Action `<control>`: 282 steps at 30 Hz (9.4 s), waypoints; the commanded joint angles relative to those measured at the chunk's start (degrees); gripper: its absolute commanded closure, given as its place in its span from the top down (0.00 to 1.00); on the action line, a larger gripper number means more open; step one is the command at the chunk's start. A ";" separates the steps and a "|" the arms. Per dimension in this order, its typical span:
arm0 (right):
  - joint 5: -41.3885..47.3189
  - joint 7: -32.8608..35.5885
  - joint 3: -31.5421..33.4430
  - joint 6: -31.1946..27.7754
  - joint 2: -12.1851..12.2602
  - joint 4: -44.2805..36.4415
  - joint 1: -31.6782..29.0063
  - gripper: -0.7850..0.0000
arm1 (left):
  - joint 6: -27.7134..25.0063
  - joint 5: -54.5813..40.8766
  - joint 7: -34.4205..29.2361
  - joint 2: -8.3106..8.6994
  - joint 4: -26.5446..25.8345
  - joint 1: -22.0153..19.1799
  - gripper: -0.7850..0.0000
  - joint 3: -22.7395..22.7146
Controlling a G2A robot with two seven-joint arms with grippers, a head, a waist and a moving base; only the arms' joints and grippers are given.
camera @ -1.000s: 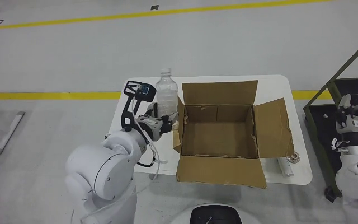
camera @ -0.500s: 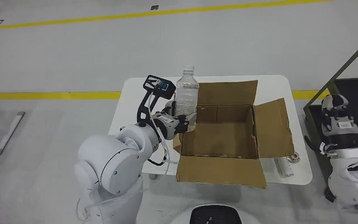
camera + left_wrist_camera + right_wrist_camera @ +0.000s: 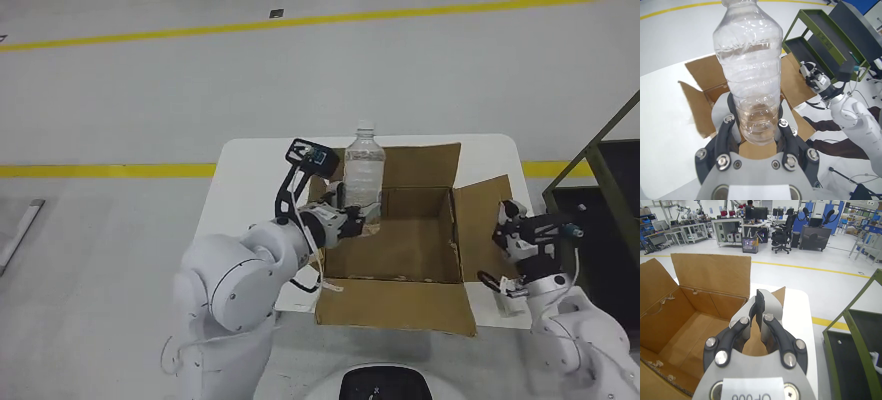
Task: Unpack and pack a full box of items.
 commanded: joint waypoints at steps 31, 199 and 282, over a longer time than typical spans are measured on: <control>6.48 2.45 3.24 -0.08 -0.09 -4.96 -3.40 0.00 | 14.36 -1.93 -3.37 -0.85 23.36 -3.99 0.00 8.24; 64.89 72.22 29.66 -7.45 8.86 -9.53 9.32 0.00 | 7.91 22.06 7.70 0.15 2.89 4.43 1.00 2.16; 15.08 76.80 11.71 -20.34 13.95 7.26 9.18 0.83 | 9.53 25.85 7.92 1.23 -3.82 11.32 1.00 -4.79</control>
